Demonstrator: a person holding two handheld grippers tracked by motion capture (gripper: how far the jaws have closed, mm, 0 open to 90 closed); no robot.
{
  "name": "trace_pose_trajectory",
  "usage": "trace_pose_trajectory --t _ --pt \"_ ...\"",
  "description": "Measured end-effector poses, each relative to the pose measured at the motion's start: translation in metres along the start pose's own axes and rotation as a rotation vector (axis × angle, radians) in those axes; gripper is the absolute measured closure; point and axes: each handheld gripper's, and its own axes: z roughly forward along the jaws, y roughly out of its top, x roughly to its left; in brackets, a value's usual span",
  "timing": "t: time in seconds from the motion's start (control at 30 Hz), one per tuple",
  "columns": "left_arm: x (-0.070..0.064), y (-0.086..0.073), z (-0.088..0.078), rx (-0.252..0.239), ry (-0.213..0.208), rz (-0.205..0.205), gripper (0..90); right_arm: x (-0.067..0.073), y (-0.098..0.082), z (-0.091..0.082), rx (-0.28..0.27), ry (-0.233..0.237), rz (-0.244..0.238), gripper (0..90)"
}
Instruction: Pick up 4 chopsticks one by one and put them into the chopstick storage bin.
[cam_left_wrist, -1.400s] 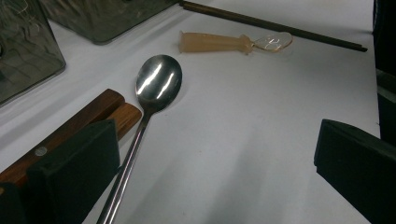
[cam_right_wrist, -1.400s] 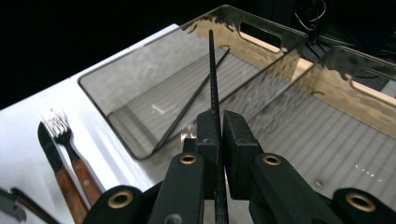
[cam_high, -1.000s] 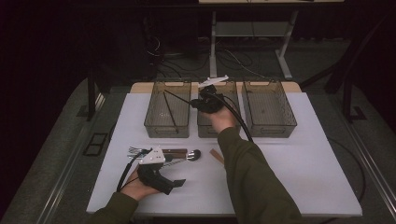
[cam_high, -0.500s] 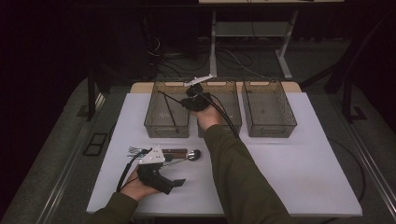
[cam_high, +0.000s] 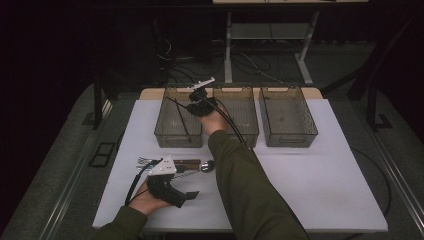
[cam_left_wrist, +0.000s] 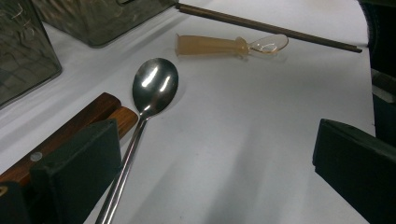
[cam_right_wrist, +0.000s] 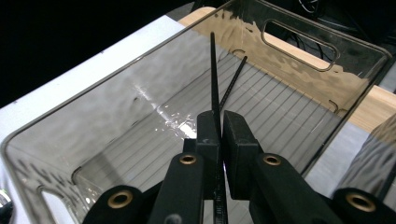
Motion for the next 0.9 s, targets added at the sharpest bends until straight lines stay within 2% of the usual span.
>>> trace_pose_trajectory --t 0.1,0.23,0.47,0.53,0.7,0.9 --pt "0.000 0.000 0.000 0.001 -0.002 0.002 0.1 0.002 0.000 0.004 0.006 0.003 -0.009 83.8" --pt "0.000 0.000 0.000 0.004 -0.003 0.006 0.1 0.005 -0.001 0.007 0.001 0.022 -0.025 71.4" --pt "0.000 0.001 0.000 0.003 -0.003 0.007 0.2 0.004 -0.001 0.002 0.010 0.030 -0.022 59.3" --pt "0.000 0.001 0.000 0.003 -0.003 0.010 0.1 0.003 -0.001 -0.001 0.014 0.039 -0.015 56.1" --pt "-0.001 0.001 -0.001 0.001 -0.003 0.017 0.1 -0.002 -0.004 -0.012 0.012 0.098 0.001 46.8" --pt "-0.001 0.000 -0.001 0.001 -0.001 0.011 0.2 -0.009 -0.012 -0.036 -0.023 0.117 -0.011 40.2"
